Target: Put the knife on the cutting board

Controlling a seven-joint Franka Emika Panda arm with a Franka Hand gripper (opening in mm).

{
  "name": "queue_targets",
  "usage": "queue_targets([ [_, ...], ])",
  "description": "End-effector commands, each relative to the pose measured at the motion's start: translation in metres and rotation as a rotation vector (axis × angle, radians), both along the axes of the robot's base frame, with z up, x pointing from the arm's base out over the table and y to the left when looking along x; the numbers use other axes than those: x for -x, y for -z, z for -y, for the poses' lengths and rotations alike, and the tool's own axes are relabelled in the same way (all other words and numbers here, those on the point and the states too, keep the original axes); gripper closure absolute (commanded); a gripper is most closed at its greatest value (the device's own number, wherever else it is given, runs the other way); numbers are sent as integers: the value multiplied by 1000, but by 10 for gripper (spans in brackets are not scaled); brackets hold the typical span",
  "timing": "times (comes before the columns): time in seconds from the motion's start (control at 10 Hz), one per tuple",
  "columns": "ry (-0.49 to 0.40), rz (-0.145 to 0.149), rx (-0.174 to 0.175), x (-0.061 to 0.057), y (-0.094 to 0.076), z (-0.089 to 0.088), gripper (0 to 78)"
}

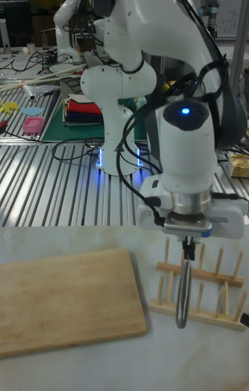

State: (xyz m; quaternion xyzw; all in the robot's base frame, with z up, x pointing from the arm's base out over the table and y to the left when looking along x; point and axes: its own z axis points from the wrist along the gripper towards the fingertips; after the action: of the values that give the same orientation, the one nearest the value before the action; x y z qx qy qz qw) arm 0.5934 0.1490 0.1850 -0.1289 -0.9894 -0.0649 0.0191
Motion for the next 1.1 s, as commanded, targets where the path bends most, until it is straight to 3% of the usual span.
queue_targets([
  [0.1, -14, -31, 7, -7, -44, 19, 764],
  [0.6, -89, -48, 28, -19, -70, 45, 764],
  [0.9, -154, -49, 71, -30, -75, 59, 764],
  [1.1, -190, -45, 71, -38, -70, 71, 764],
])
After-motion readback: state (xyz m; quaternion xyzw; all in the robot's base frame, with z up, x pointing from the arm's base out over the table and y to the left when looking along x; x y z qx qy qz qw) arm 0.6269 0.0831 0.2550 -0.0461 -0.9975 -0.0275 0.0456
